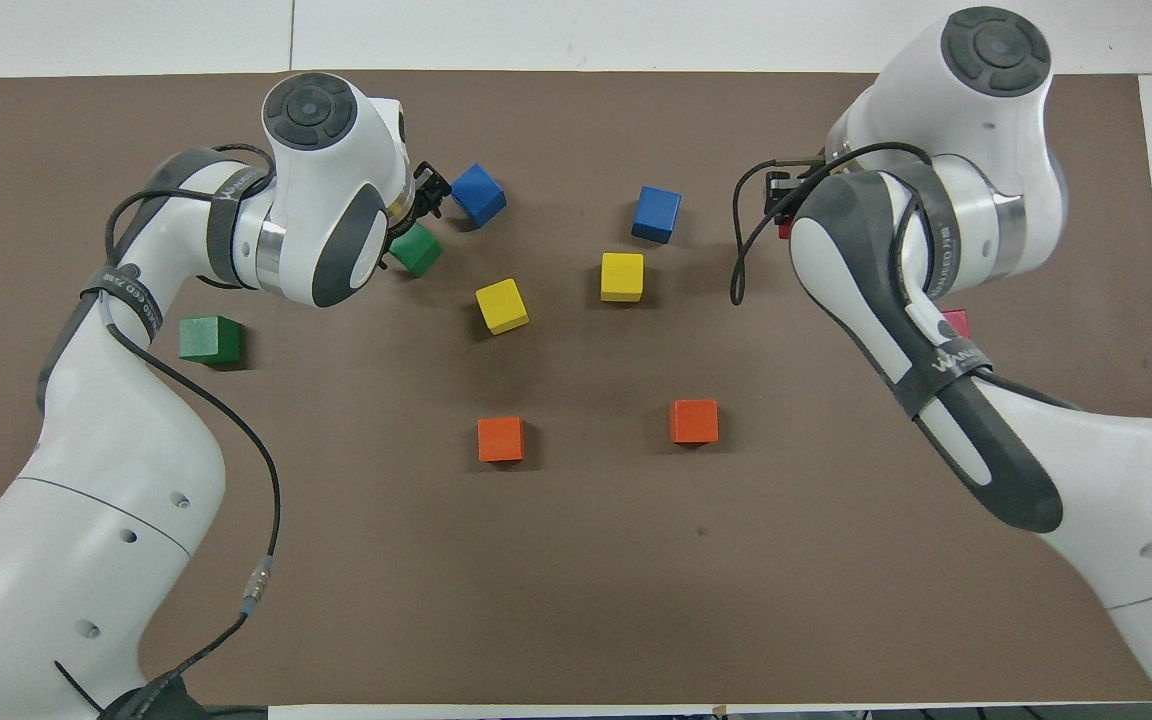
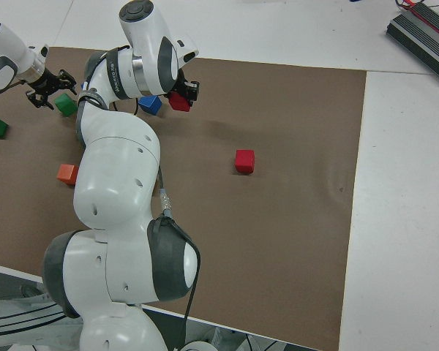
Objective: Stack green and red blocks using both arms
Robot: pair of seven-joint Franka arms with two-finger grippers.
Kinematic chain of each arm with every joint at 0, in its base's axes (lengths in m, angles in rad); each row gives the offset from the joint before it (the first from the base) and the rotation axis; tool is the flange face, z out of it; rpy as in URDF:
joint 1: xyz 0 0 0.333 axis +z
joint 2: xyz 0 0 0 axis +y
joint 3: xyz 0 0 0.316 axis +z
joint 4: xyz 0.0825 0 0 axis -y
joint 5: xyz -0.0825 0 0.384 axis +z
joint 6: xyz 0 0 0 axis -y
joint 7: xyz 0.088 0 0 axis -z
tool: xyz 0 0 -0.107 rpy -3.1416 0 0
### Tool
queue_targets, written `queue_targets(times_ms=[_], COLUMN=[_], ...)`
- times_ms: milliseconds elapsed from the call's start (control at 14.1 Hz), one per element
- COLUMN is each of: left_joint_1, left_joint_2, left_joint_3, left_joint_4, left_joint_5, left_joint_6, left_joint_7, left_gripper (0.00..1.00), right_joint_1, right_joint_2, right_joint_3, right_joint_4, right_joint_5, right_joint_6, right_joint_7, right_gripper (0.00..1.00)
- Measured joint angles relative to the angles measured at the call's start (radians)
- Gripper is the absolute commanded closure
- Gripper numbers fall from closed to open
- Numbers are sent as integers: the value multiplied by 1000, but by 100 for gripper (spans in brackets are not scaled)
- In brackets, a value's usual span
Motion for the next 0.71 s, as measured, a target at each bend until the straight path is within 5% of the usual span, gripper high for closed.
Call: queue_targets(times_ms=[213,710], left_joint_1=[-3,-9], left_joint_2=[0,-1], left_joint_3=[0,0], left_joint_4=[-25,-27], left_joint_5=[0,0], left_joint_6=[23,28], left_joint_7=[0,-1], left_gripper=[0,3], right_joint_1=[-81,-146], right_joint_2=[-63,-288], right_joint_3=[-1,-1], right_joint_4=[-55,-403], right_joint_5=[-1,-3], right_joint_6=[-35,21], right_joint_7=[-122,-179], right_gripper=[100,100])
